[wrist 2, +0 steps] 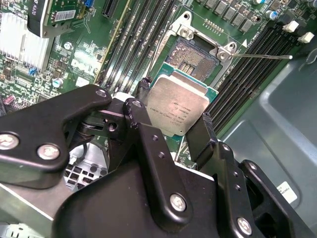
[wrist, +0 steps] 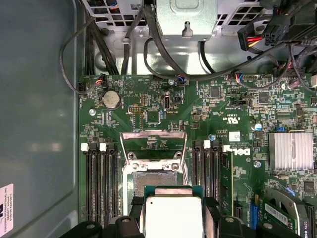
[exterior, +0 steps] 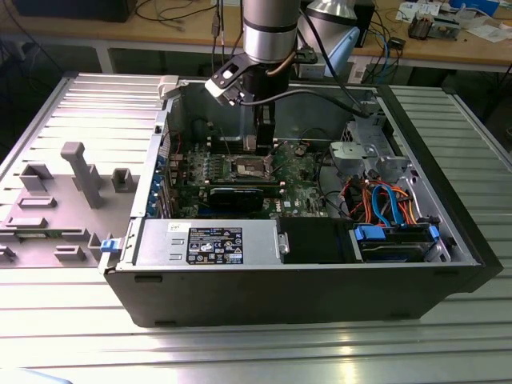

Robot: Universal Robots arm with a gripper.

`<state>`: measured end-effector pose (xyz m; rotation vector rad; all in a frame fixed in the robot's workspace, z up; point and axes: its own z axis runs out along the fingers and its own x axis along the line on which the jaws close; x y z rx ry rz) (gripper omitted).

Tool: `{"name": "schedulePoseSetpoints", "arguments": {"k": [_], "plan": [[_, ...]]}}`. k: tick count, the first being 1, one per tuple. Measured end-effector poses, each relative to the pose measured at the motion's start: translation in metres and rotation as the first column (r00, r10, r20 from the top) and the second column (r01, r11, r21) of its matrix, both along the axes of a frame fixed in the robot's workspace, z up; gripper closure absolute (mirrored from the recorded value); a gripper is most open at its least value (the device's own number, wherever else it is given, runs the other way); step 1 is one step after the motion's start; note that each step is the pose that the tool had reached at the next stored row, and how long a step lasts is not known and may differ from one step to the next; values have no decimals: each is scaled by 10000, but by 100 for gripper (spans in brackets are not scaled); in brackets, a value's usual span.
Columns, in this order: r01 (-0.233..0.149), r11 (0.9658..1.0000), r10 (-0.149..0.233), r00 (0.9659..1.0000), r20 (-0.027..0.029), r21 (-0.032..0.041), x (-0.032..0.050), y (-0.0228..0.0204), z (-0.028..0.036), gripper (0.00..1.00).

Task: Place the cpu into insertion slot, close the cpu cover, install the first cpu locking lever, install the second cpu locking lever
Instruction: 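Place the cpu into insertion slot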

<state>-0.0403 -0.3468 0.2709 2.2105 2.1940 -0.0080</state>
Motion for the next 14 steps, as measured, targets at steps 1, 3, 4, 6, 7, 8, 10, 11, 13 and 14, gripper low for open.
{"name": "schedulePoseSetpoints", "arguments": {"k": [1,3,4,6,7,8,10,11,13,14], "plan": [[0,10000,0,10000,0,1,0,0,-3,45],[0,10000,0,10000,0,0,0,0,-8,45],[0,10000,0,10000,0,0,0,0,-13,45],[-6,10000,6,10000,0,0,0,0,-18,45],[-19,10000,19,10000,-1,-1,0,0,-20,45],[-36,10000,36,10000,0,-1,0,0,-22,45],[-109,9999,109,9999,0,-1,0,0,-25,45],[-188,9998,188,9998,-2,-1,0,0,-28,45],[-263,9997,263,9997,-1,-1,0,1,-29,45],[-276,9996,276,9996,-1,0,0,1,-31,45]]}}
